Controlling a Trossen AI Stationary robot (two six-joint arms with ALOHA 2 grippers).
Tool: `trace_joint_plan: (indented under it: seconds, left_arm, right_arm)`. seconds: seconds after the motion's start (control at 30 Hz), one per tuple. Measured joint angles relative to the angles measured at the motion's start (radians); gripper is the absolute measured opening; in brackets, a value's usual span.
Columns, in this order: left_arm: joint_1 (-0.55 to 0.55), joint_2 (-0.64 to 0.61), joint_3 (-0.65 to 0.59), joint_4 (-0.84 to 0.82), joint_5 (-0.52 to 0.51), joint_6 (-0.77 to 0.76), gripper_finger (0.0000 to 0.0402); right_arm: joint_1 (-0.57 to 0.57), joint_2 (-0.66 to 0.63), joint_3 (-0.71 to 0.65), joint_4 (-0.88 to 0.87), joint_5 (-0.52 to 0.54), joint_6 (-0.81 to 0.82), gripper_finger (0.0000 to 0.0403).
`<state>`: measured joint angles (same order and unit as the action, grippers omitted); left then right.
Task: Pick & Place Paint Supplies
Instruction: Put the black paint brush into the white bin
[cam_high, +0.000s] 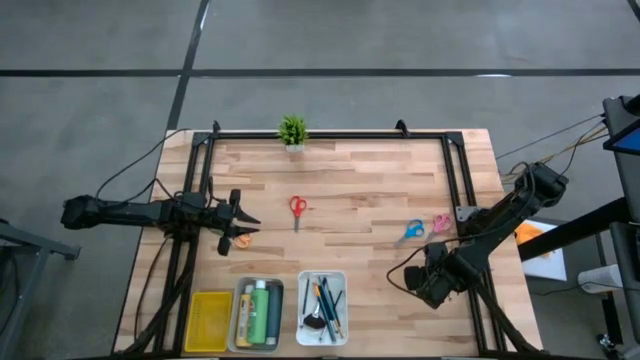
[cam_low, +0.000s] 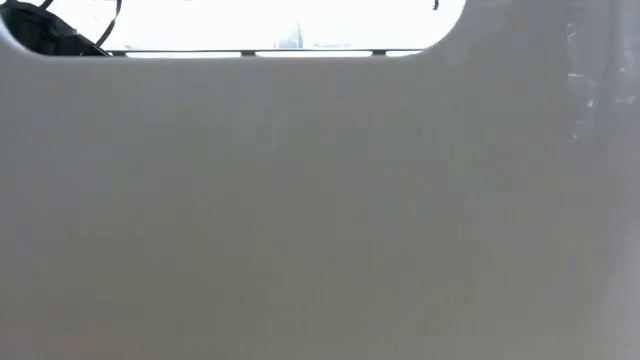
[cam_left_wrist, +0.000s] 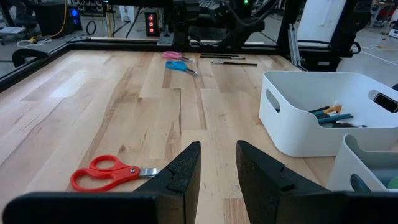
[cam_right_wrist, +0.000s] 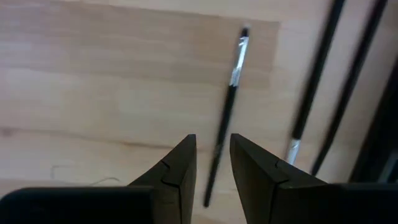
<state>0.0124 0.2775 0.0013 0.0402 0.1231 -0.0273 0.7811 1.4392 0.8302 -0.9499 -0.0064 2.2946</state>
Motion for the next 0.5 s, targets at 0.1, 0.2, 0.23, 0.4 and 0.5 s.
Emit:
trace_joint_plan:
  seconds: [0.1, 0.2, 0.23, 0.4, 0.5]
  left_arm:
    - [0.0, 0.0, 0.0, 0.0, 0.0, 0.0, 0.0104]
    - [0.0, 0.0, 0.0, 0.0, 0.0, 0.0, 0.0104]
    - [0.0, 0.0, 0.0, 0.0, 0.0, 0.0, 0.0104]
    - [0.0, 0.0, 0.0, 0.0, 0.0, 0.0, 0.0104]
    - [0.0, 0.0, 0.0, 0.0, 0.0, 0.0, 0.0104]
  right_arm:
    - [0.0, 0.0, -0.027, 0.013, -0.006, 0.002, 0.0095]
    - [0.0, 0.001, -0.051, 0.042, -0.006, 0.003, 0.0095]
    - [0.0, 0.001, -0.056, 0.048, -0.006, 0.002, 0.0095]
    - [0.0, 0.001, -0.077, 0.052, -0.006, 0.002, 0.0095]
    - [0.0, 0.001, -0.094, 0.054, -0.018, 0.002, 0.0095]
